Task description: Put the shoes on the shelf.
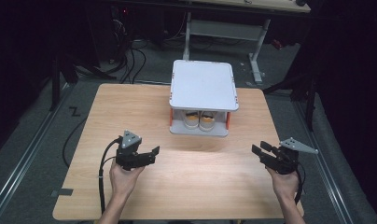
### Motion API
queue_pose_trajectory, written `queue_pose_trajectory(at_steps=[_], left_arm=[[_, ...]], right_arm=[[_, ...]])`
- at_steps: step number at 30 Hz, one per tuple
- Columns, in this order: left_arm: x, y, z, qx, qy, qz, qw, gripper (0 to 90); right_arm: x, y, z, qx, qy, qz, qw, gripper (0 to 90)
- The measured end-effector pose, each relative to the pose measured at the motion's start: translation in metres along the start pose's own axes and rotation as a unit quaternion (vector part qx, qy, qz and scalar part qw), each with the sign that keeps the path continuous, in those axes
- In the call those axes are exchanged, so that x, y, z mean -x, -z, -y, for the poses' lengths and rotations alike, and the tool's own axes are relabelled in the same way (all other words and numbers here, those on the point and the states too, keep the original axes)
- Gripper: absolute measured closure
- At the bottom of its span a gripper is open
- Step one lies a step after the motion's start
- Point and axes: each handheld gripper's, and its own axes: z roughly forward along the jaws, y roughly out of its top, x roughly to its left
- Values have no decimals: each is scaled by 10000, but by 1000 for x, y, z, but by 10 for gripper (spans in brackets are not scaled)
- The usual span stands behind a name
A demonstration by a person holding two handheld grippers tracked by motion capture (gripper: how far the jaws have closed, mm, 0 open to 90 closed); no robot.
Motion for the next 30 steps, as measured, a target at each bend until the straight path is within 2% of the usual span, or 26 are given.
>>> queue_pose_trajectory(at_steps=[6, 11, 22, 30], left_arm=[[-12, -6, 10, -117, 157, 10, 9998, 230], [-16, -11, 17, -233, 211, -74, 9995, 231], [-24, -28, 30, -514, 283, -340, 9977, 231], [-30, -38, 33, -697, 269, -487, 9960, 233]], right_arm=[[7, -3, 12, -69, -106, 98, 9999, 514], [11, -9, 20, -196, -149, 165, 9996, 518], [16, -26, 34, -569, -159, 385, 9975, 524], [19, -39, 38, -675, -60, 508, 9964, 523]])
